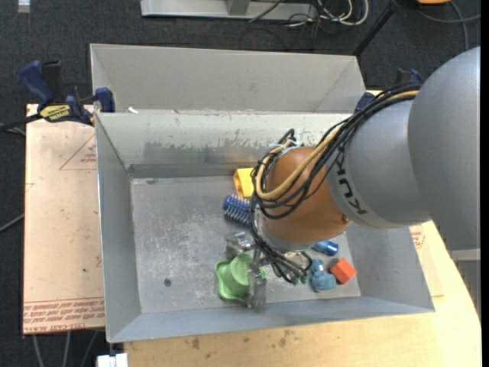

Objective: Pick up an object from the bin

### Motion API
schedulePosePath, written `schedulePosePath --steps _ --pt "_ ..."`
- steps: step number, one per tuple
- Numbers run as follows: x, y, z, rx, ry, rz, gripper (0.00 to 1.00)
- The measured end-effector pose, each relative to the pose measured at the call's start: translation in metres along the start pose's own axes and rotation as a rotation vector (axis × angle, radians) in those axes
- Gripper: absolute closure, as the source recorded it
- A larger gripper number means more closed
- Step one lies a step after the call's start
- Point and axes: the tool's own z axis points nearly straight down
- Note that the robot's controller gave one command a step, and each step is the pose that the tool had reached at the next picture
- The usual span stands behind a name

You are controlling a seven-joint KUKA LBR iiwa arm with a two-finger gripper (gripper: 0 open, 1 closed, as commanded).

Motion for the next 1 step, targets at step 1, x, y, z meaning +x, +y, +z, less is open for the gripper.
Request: schedulePosePath --steps 1 --pt "-0.002 0.0006 -0.0466 0.0 0.006 0.001 1.0"
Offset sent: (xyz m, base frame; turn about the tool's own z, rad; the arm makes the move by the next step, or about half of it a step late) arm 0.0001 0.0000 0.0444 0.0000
